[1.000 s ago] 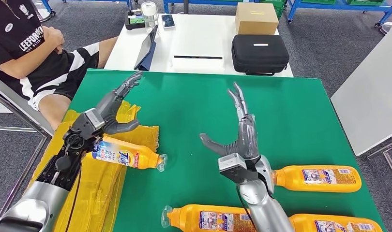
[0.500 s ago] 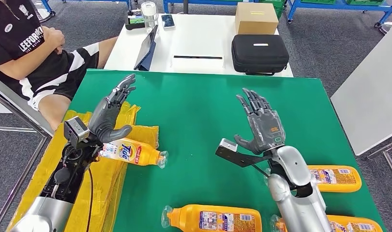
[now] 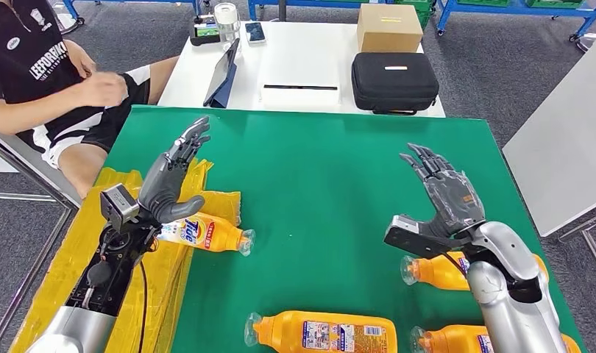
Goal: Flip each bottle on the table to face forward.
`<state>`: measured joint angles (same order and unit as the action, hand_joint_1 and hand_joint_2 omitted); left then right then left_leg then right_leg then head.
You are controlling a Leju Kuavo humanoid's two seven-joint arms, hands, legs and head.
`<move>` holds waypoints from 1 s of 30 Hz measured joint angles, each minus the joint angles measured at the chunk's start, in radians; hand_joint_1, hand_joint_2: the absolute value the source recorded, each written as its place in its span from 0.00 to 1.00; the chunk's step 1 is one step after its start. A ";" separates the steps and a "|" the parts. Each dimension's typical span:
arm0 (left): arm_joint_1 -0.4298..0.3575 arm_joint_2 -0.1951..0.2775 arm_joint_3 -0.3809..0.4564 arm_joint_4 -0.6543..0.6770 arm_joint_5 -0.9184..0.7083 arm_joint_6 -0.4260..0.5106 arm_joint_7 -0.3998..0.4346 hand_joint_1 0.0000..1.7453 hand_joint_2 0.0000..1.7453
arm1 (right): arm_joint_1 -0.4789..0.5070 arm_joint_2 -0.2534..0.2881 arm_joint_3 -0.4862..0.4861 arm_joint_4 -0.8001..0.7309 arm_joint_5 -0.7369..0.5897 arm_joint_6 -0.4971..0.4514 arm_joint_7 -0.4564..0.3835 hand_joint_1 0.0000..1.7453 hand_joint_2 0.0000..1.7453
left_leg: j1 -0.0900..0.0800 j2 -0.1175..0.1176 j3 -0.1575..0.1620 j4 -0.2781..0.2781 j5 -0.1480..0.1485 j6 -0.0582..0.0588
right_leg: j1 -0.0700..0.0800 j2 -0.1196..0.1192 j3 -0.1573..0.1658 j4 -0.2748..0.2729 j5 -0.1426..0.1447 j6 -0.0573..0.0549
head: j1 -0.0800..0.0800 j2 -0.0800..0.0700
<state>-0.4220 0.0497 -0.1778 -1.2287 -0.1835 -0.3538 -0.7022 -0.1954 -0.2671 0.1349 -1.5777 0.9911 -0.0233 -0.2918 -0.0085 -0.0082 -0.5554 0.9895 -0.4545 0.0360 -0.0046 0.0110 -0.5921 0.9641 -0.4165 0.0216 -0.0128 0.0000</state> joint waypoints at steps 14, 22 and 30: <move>0.009 -0.004 0.000 0.001 0.010 -0.012 0.000 0.00 1.00 | 0.089 -0.004 -0.023 -0.002 -0.139 0.101 -0.226 0.00 1.00 | 0.000 0.000 -0.001 0.000 0.000 0.000 | 0.000 0.000 0.000 0.000 0.000 0.000 | 0.000 0.000; -0.006 -0.009 0.000 0.028 0.029 -0.023 0.000 0.00 1.00 | 0.124 0.092 0.105 -0.003 -0.196 0.156 -0.305 0.00 1.00 | 0.002 0.000 0.000 0.000 0.000 -0.001 | 0.001 0.000 0.000 0.000 0.000 0.000 | 0.000 0.000; -0.009 -0.009 0.000 0.042 0.030 -0.024 0.000 0.00 1.00 | 0.125 0.121 0.140 -0.003 -0.199 0.158 -0.306 0.00 1.00 | 0.001 0.000 0.000 0.000 0.000 -0.001 | 0.000 0.000 0.000 0.000 0.000 0.000 | 0.000 0.000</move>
<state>-0.4313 0.0404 -0.1774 -1.1867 -0.1536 -0.3775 -0.7019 -0.0708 -0.1464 0.2749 -1.5805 0.7917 0.1348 -0.5982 -0.0078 -0.0085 -0.5557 0.9892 -0.4544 0.0355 -0.0043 0.0111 -0.5922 0.9643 -0.4165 0.0215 -0.0126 0.0000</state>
